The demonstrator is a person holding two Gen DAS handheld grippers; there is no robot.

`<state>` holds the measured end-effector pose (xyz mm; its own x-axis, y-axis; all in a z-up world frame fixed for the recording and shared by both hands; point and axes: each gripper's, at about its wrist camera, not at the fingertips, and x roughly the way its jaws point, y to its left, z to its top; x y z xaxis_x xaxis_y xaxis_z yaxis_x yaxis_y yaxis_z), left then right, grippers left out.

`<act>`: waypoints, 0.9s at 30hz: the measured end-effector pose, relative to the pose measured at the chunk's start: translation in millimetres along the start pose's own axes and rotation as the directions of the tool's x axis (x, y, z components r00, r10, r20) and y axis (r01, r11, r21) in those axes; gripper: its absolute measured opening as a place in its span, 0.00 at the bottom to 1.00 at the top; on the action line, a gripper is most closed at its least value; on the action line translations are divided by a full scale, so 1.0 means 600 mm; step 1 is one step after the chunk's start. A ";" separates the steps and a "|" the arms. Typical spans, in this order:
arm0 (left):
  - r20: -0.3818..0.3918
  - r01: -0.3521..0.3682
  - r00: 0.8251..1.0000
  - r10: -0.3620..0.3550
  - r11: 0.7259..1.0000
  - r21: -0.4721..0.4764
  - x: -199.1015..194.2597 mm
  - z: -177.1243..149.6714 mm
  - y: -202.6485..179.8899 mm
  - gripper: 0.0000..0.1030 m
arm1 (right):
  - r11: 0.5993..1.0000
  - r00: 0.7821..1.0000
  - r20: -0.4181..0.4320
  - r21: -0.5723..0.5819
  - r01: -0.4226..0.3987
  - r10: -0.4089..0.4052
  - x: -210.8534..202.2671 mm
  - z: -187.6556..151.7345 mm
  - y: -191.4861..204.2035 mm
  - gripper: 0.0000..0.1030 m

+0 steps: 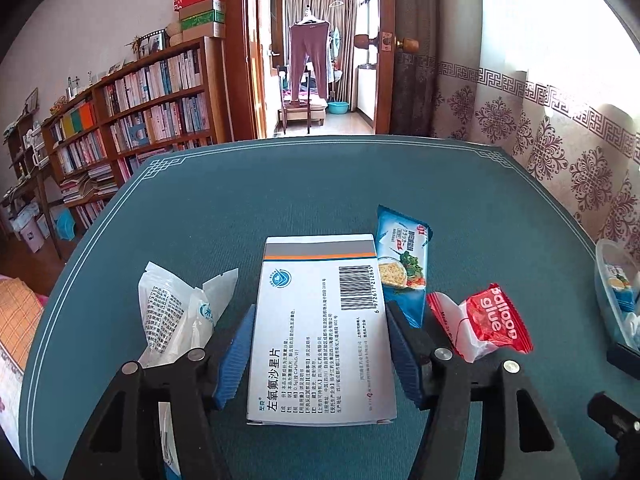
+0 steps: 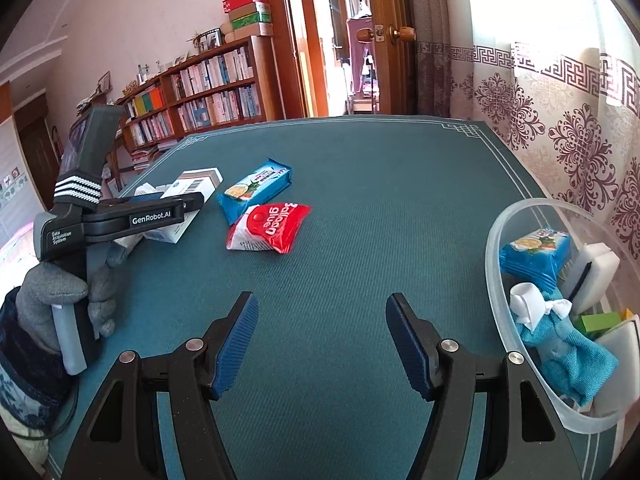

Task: Organize objects
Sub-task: 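Grasp the white medicine box with left tool while right tool approaches the red glue pack, then grasp the red Balloon glue pack with right tool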

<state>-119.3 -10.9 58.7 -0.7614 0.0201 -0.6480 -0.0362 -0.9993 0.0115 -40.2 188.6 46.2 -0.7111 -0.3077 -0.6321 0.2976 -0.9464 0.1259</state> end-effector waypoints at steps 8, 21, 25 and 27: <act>0.037 0.033 0.999 -0.032 0.999 -0.014 -0.036 -0.009 -0.002 0.64 | 0.999 0.998 -0.028 0.016 -0.050 0.050 0.076 0.051 0.012 0.66; 0.007 0.038 0.999 -0.037 0.995 -0.088 -0.021 -0.014 0.022 0.64 | 0.995 0.991 -0.096 0.045 -0.088 0.092 0.171 0.088 0.063 0.66; 0.001 0.040 0.999 -0.040 0.995 -0.096 -0.019 -0.016 0.023 0.64 | 0.997 0.990 -0.124 0.041 -0.059 0.064 0.196 0.089 0.070 0.66; -0.002 0.042 0.999 -0.042 0.994 -0.099 -0.019 -0.016 0.024 0.64 | 0.998 0.991 -0.121 0.030 -0.047 0.051 0.202 0.089 0.074 0.66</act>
<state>-105.2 -25.6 58.8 -0.7579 0.0619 -0.6494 -0.0035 -0.9959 -0.0909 -147.1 104.3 16.3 -0.6126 -0.3411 -0.7130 0.3115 -0.9333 0.1788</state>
